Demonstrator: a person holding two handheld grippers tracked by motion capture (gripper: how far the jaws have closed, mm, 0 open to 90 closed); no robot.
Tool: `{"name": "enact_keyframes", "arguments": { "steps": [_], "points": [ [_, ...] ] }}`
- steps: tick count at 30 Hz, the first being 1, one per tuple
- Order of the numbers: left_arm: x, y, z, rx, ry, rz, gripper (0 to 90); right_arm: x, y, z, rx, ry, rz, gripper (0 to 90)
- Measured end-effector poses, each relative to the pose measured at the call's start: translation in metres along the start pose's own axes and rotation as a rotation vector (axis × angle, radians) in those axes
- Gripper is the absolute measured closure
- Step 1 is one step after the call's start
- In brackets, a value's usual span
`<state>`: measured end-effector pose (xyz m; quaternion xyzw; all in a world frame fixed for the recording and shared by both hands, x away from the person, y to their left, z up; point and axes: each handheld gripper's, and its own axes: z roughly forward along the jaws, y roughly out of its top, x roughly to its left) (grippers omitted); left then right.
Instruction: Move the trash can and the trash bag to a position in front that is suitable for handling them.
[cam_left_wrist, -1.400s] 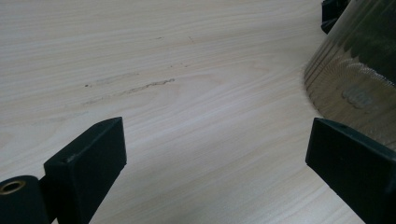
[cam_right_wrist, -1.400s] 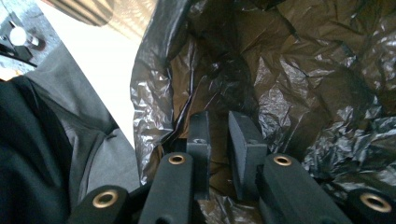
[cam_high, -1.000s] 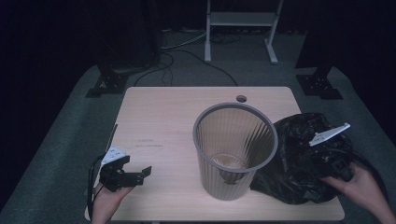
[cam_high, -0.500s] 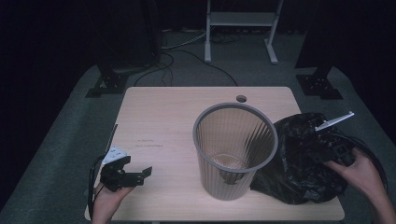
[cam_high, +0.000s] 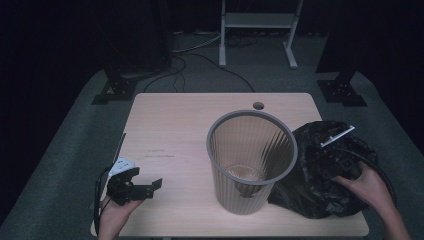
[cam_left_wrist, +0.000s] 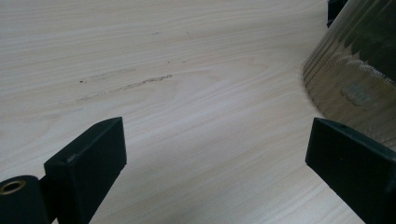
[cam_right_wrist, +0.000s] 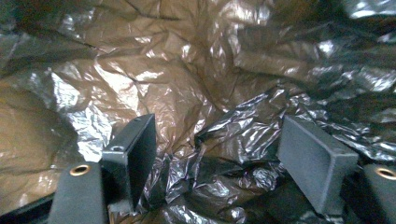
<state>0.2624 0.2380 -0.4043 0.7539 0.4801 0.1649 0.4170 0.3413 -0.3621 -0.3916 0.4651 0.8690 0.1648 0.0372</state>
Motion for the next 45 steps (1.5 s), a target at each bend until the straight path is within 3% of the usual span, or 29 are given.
{"name": "enact_keyframes", "arguments": {
  "steps": [18, 21, 33, 38, 45],
  "points": [
    [0.003, -0.002, 0.001, 0.001, 0.0, -0.007, 4.3, 0.007, 0.003, 0.041, 0.052, -0.024, -0.029, 28.9],
    [0.003, -0.002, 0.0, 0.001, 0.001, -0.006, 4.3, 0.007, 0.0, 0.049, 0.046, -0.02, -0.052, 29.5],
    [0.0, -0.001, 0.002, 0.006, -0.001, 0.002, 4.4, 0.009, -0.009, 0.059, 0.031, -0.02, -0.05, 31.3],
    [0.0, -0.001, 0.003, 0.007, -0.002, 0.003, 4.4, 0.014, -0.01, 0.06, 0.033, -0.066, -0.09, 36.4],
    [0.001, -0.003, 0.006, 0.02, -0.005, 0.001, 4.4, 0.018, -0.011, 0.059, 0.008, -0.059, -0.102, 48.6]
  ]
}}
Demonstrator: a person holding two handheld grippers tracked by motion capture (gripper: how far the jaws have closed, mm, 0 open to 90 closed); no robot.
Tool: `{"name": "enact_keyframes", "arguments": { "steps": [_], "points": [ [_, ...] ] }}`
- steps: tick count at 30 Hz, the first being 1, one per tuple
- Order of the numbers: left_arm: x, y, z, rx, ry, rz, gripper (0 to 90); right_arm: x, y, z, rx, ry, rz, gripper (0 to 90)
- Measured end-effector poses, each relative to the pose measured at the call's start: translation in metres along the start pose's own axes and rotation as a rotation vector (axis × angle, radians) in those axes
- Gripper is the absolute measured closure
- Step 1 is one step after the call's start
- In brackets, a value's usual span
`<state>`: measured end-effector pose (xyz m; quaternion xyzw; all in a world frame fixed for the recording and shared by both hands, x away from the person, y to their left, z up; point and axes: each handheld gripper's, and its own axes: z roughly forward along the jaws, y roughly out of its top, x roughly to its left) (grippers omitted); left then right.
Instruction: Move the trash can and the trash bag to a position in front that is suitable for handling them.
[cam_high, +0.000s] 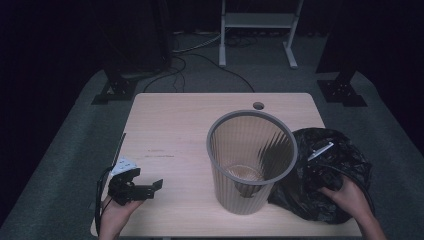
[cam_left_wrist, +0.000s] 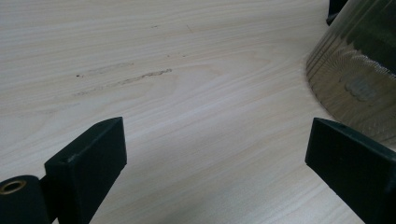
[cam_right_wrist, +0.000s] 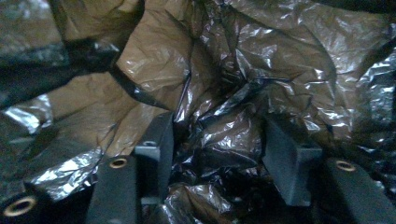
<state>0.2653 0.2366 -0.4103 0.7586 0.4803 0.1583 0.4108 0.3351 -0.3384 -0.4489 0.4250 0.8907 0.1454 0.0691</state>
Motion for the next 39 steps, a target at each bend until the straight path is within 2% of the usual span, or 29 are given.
{"name": "enact_keyframes", "arguments": {
  "steps": [7, 10, 13, 17, 20, 22, 26, 28, 39],
  "points": [
    [0.0, 0.0, 0.0, -0.002, 0.001, 0.003, 4.4, 0.004, 0.0, -0.001, -0.01, 0.013, -0.028, 70.2],
    [-0.001, 0.001, -0.002, -0.003, 0.003, 0.003, 4.4, 0.003, -0.001, -0.002, -0.013, 0.018, -0.014, 82.2],
    [-0.002, 0.001, -0.003, -0.007, 0.002, 0.006, 4.4, 0.003, 0.0, -0.002, -0.007, 0.037, -0.011, 87.8],
    [-0.002, 0.002, -0.003, -0.012, 0.002, 0.009, 4.4, 0.001, -0.001, -0.003, 0.001, 0.06, -0.006, 88.9],
    [-0.002, 0.002, -0.004, -0.013, 0.001, 0.008, 4.4, 0.001, -0.002, -0.01, -0.02, 0.081, 0.019, 89.0],
    [-0.002, 0.002, -0.003, -0.011, 0.001, 0.008, 4.4, -0.001, -0.002, -0.017, -0.038, 0.101, 0.012, 89.1],
    [-0.003, 0.003, -0.004, -0.011, 0.0, 0.012, 4.4, -0.004, -0.001, -0.031, -0.067, 0.098, 0.015, 89.2],
    [-0.003, 0.003, -0.003, -0.011, 0.0, 0.012, 4.4, -0.005, 0.001, -0.037, -0.065, 0.088, 0.009, 89.3],
    [-0.002, 0.003, -0.006, -0.017, 0.002, 0.006, 4.4, -0.013, 0.009, -0.068, -0.115, 0.102, 0.008, 89.5]
  ]
}}
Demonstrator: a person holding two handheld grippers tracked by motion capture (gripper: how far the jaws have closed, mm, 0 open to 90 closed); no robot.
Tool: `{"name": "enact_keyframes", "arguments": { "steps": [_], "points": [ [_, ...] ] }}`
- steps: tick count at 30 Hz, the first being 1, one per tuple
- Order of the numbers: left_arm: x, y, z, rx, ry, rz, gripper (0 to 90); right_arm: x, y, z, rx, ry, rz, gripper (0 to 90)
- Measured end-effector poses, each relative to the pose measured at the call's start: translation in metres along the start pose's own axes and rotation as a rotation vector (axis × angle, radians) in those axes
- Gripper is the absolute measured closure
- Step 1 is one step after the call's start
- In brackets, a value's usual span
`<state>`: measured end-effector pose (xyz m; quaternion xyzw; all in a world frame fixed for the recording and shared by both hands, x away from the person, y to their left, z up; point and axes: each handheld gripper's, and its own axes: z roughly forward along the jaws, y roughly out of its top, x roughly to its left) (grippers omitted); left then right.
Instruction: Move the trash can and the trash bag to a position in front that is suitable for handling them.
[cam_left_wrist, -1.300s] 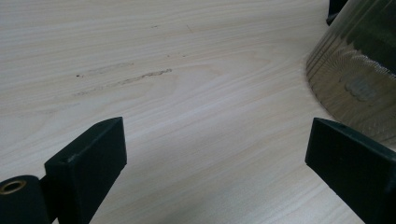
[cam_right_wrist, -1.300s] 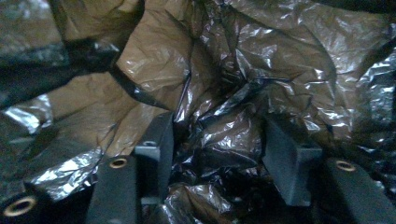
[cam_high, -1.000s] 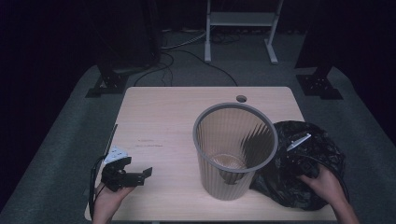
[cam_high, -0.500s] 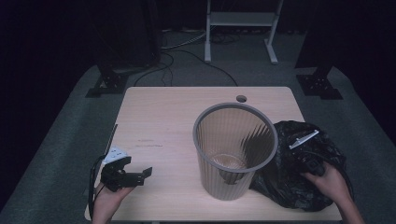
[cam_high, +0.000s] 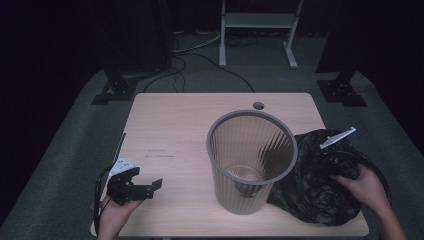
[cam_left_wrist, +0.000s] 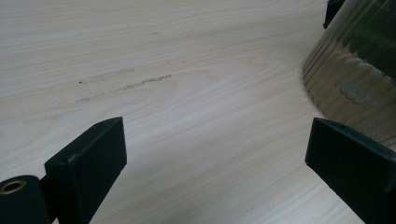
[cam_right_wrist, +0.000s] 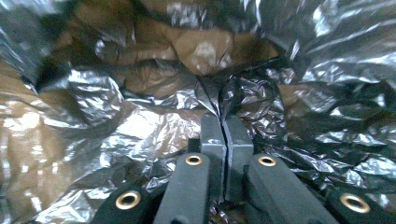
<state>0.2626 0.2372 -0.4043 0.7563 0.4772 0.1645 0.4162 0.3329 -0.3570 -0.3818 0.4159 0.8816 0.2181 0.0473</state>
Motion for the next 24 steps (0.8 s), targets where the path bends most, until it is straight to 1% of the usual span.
{"name": "enact_keyframes", "arguments": {
  "steps": [5, 7, 9, 15, 20, 24],
  "points": [
    [-0.001, 0.0, 0.0, -0.001, -0.001, 0.0, 4.4, -0.001, 0.003, -0.012, -0.017, -0.004, -0.004, 89.5],
    [-0.001, 0.0, 0.0, -0.003, -0.003, 0.001, 4.4, -0.002, 0.003, -0.016, -0.026, 0.005, 0.006, 89.5],
    [-0.002, 0.001, 0.0, -0.001, -0.004, 0.004, 4.4, -0.002, 0.004, -0.019, -0.029, 0.002, 0.006, 89.6],
    [-0.004, 0.003, -0.002, -0.005, -0.006, 0.012, 4.4, -0.003, 0.004, -0.035, -0.061, 0.003, 0.007, 89.6],
    [-0.004, 0.003, -0.003, -0.008, -0.007, 0.014, 4.4, -0.004, 0.005, -0.048, -0.082, -0.004, 0.009, 89.6],
    [-0.004, 0.003, -0.004, -0.009, -0.006, 0.015, 4.4, -0.004, 0.006, -0.056, -0.101, -0.001, 0.012, 89.6]
  ]
}}
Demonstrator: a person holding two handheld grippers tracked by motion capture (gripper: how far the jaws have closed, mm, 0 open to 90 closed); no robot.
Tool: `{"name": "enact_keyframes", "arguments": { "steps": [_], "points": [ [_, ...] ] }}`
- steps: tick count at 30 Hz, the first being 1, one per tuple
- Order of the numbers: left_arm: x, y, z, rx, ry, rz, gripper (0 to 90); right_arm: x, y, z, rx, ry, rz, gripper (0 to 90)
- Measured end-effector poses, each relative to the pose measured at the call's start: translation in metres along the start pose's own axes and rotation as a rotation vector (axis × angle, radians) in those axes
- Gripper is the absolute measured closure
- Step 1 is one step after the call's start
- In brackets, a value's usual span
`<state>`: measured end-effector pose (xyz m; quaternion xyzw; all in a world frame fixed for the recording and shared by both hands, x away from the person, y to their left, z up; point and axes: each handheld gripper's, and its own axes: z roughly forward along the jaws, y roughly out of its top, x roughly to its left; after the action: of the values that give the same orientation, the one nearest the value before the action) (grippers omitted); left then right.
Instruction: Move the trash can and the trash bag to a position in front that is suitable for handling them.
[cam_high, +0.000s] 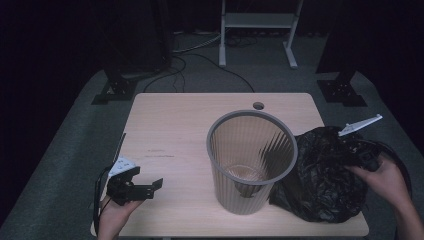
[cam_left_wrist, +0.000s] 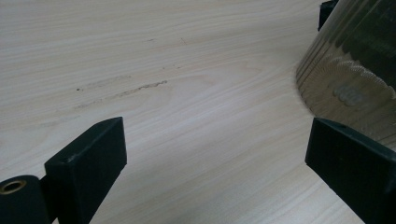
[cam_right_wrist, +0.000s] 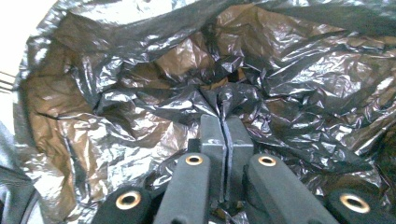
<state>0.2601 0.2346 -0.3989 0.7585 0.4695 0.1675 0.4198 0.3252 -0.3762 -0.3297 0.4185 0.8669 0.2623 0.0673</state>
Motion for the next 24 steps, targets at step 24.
{"name": "enact_keyframes", "arguments": {
  "steps": [24],
  "points": [
    [-0.001, 0.0, 0.001, 0.004, -0.005, 0.001, 4.4, -0.002, 0.019, -0.051, -0.087, -0.028, -0.015, 89.8]
  ]
}}
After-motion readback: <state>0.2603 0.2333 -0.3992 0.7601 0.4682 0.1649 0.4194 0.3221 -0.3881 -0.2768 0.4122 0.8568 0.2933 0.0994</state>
